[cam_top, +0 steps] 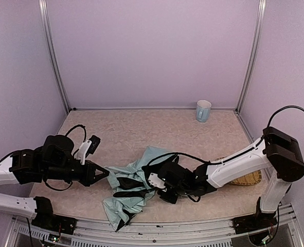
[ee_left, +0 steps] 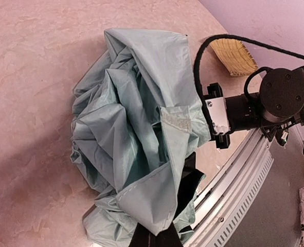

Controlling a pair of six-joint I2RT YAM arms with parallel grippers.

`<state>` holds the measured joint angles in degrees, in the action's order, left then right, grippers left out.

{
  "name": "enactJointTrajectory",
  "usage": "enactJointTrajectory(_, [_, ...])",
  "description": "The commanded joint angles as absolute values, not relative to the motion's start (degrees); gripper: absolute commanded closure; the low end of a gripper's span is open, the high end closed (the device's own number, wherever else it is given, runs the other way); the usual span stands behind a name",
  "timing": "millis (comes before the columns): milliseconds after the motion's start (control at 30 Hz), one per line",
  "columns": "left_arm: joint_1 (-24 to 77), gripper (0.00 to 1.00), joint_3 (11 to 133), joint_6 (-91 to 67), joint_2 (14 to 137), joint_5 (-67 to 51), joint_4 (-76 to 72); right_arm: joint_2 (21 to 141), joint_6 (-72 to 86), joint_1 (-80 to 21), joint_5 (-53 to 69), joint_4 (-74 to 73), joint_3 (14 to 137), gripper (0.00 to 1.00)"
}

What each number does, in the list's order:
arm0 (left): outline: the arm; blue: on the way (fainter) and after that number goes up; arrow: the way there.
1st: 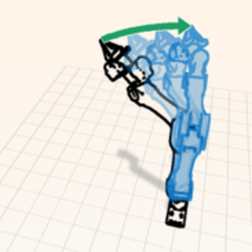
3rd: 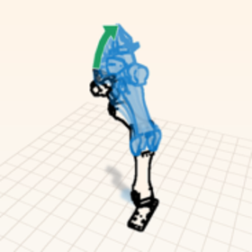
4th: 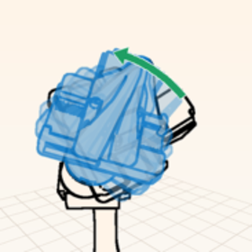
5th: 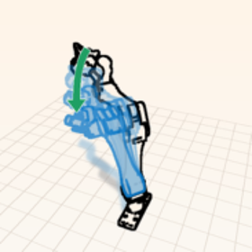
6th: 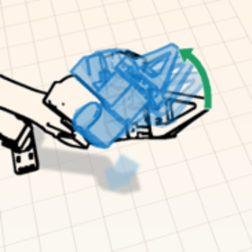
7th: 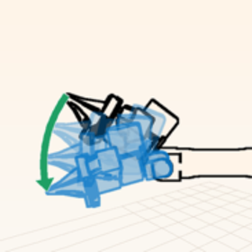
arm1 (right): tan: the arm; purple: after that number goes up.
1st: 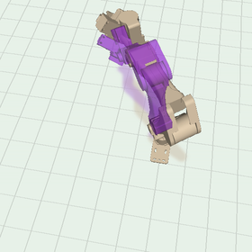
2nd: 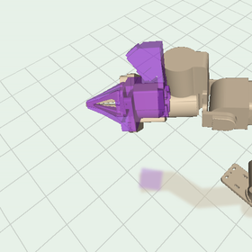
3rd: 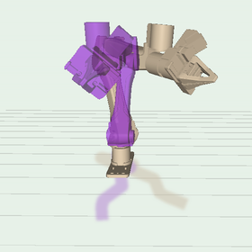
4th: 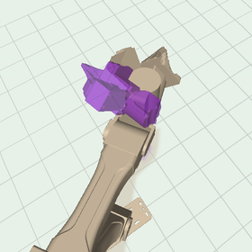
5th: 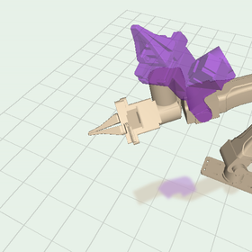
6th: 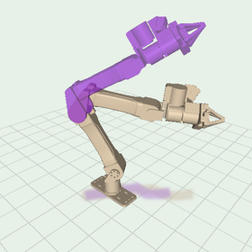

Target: Put away the umbrella

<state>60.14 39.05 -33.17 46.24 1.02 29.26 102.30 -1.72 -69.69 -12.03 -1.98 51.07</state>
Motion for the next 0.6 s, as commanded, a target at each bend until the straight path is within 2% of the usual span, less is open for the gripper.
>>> enactJointTrajectory(0, [62.6,1.00,42.2,-31.1,43.7,3.0,28.0,104.0,-2.4,-68.2,-15.0,-2.9,50.9,0.86])
enactJointTrajectory(33, [63.1,1.00,42.3,-30.8,43.3,3.4,27.9,103.7,-2.2,-67.7,-15.0,-2.8,50.7,0.98])
enactJointTrajectory(67, [63.4,1.00,42.5,-30.8,43.0,3.4,27.9,103.1,-2.0,-67.0,-15.0,-2.6,50.5,1.00])
enactJointTrajectory(267, [66.9,1.00,42.4,-29.0,44.3,0.3,24.4,96.7,-2.3,-60.7,-16.3,-0.9,49.5,1.00])
enactJointTrajectory(567, [69.6,1.00,39.9,-22.0,47.0,-0.8,16.0,77.2,-2.5,-46.9,-14.8,12.9,42.8,1.00])
